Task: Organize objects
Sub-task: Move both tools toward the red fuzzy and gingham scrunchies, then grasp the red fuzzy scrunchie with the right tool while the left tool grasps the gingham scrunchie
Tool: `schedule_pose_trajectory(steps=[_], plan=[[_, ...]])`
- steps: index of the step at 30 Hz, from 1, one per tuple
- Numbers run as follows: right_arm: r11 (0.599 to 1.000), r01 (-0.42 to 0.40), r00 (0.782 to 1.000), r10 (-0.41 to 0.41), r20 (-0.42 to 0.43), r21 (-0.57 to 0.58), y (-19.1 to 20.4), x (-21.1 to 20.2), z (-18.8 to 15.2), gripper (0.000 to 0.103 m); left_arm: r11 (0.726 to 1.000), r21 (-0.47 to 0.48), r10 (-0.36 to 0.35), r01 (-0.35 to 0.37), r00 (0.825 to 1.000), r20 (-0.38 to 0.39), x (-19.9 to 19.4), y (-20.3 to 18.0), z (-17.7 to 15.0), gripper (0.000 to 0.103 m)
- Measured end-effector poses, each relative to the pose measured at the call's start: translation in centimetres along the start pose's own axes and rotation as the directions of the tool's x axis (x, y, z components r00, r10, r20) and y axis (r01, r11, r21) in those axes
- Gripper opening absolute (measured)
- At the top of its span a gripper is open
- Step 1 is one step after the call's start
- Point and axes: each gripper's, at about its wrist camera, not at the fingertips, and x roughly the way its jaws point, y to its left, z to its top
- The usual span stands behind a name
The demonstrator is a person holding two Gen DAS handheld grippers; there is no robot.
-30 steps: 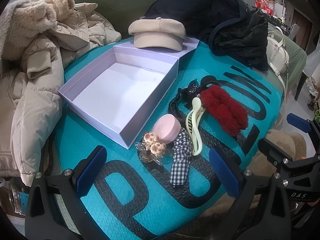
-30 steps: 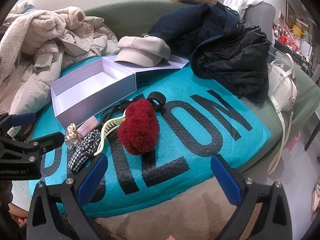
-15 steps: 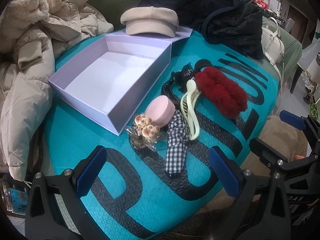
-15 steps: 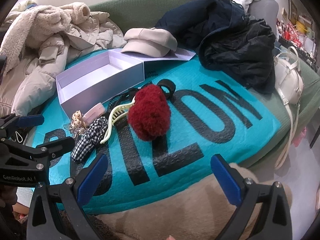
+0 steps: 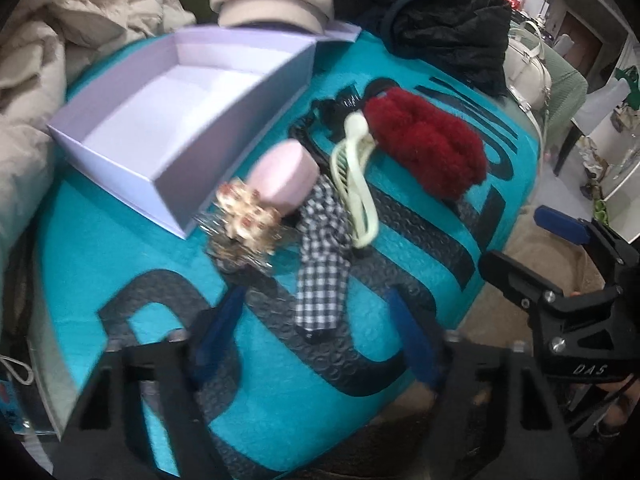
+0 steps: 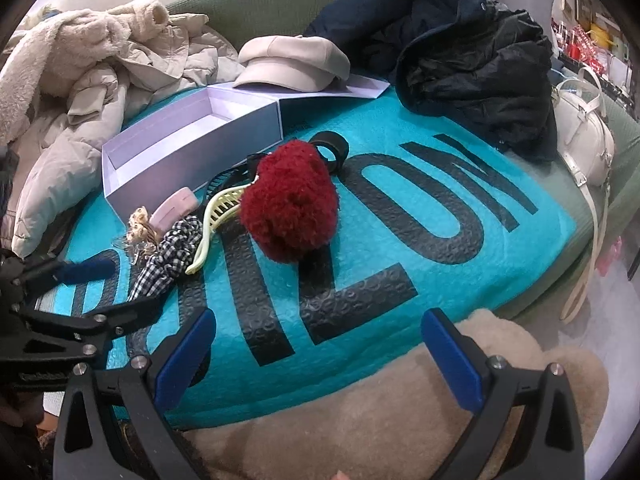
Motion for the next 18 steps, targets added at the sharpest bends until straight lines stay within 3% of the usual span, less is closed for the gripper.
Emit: schedule_pose_trajectory(steps=[2, 7, 13, 17, 18], plan=[[1.0, -0.01, 1.0, 0.01, -0.001, 0.002, 0.0, 0.3, 0.1, 0.102, 1.0, -0.013, -0.023, 0.023, 0.999, -0.031, 1.0, 0.1, -0.2, 0.053], [1.0, -0.026, 0.999, 0.027, -0.021, 0.011, -0.2, 1.3, 0.3, 0.102, 0.999, 0.031, -0.019, 0.019, 1.0, -0.001, 1.5, -0.6, -0.1, 0.052], [0.999, -0.029, 0.999, 0.029, -0.025, 0.018, -0.6, 2.0, 1.0, 0.102, 0.999, 0.026, -0.026, 0.026, 1.0, 0.012, 2.0, -0.4, 0.8, 0.041], [0.999, -0.036, 0.999, 0.037, -0.025, 0.02, -0.6, 2.4, 1.7, 0.102, 1.0, 0.022, -0.02, 0.019, 0.999, 0.031, 2.1, -0.1, 1.4, 0.02], [0.999, -0.035, 0.999, 0.035, -0.033, 0.023, -0.6, 2.5, 1.9, 0.102, 1.0, 0.018, -0.025, 0.025, 0.999, 0.031, 2.2, 0.0, 1.5, 0.02]])
